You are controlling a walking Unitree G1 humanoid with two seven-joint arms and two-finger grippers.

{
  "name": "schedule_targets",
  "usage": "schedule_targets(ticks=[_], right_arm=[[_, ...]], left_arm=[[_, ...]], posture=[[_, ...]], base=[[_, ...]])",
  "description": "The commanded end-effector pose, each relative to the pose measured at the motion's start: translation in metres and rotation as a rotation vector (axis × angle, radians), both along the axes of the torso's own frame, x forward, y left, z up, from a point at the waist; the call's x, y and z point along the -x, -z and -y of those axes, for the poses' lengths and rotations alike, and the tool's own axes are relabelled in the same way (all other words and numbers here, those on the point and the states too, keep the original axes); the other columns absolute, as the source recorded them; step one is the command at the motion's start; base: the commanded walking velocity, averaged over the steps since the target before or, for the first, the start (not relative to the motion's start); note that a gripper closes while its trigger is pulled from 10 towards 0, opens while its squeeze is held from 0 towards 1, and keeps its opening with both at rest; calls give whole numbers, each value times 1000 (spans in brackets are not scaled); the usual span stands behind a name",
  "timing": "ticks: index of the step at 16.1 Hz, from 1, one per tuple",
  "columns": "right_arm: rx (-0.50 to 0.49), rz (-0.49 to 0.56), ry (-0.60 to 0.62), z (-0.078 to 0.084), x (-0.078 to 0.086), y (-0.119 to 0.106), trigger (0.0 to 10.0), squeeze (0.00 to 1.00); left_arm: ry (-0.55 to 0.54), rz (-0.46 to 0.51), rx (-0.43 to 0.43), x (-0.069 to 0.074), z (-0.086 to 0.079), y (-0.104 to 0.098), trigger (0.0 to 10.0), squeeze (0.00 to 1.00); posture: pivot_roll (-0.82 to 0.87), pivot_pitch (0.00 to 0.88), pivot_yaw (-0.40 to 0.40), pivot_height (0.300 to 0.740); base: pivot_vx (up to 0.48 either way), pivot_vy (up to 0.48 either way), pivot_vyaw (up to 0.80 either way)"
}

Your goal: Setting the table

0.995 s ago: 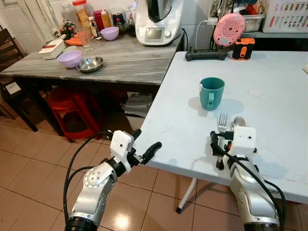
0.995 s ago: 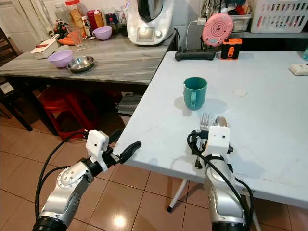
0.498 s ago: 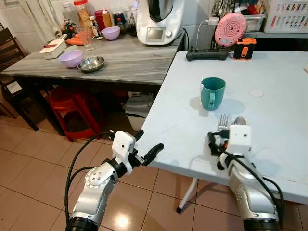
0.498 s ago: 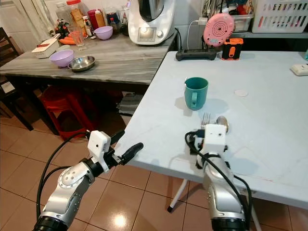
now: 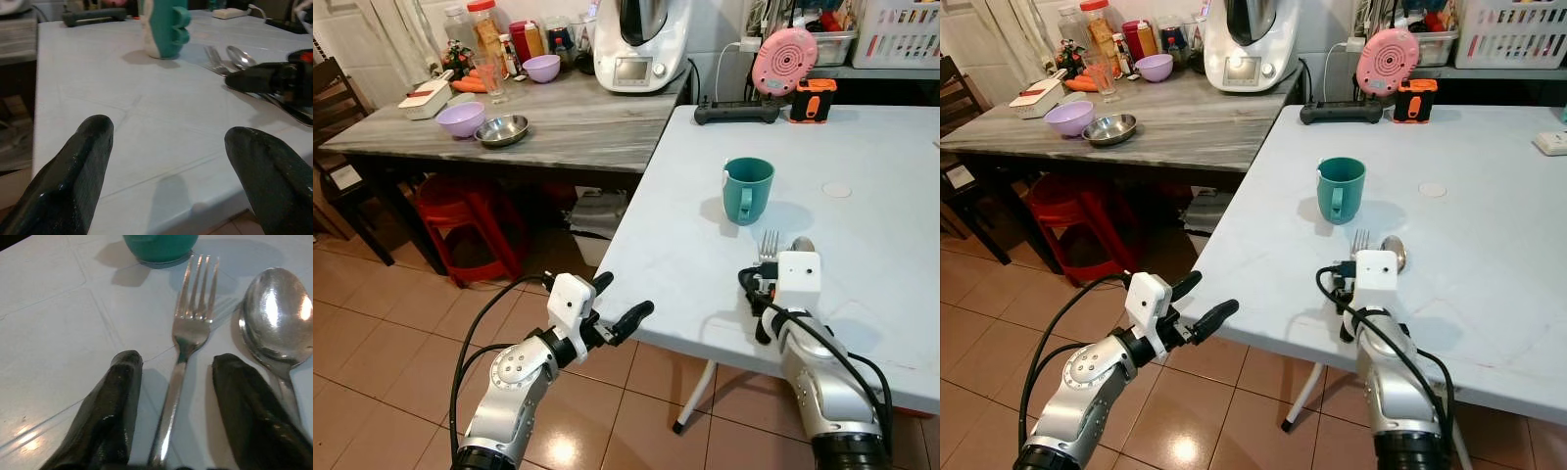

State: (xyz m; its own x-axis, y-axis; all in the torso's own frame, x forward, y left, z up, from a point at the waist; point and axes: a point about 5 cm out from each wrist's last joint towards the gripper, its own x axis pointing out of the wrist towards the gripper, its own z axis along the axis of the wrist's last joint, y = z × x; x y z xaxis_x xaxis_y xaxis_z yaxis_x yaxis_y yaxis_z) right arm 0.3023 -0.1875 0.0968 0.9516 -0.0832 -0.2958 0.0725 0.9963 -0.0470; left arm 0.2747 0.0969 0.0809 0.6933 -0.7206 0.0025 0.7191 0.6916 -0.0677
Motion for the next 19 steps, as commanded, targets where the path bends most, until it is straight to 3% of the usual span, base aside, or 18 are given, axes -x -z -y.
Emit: schedule_targets(ticks=[1,19], right_arm=[[-35,-65,-10,-1,0,11,118,0],[-139,-114,43,-1,2,22,0,0]], left_arm=[[15,28,-11,0,-3,-5,10000,0],[41,54,-29,-3,-4,-8,10000,0]], posture=[[-92,0,138,740],[-91,0,144,740]], base=[[0,0,0],[0,0,0]])
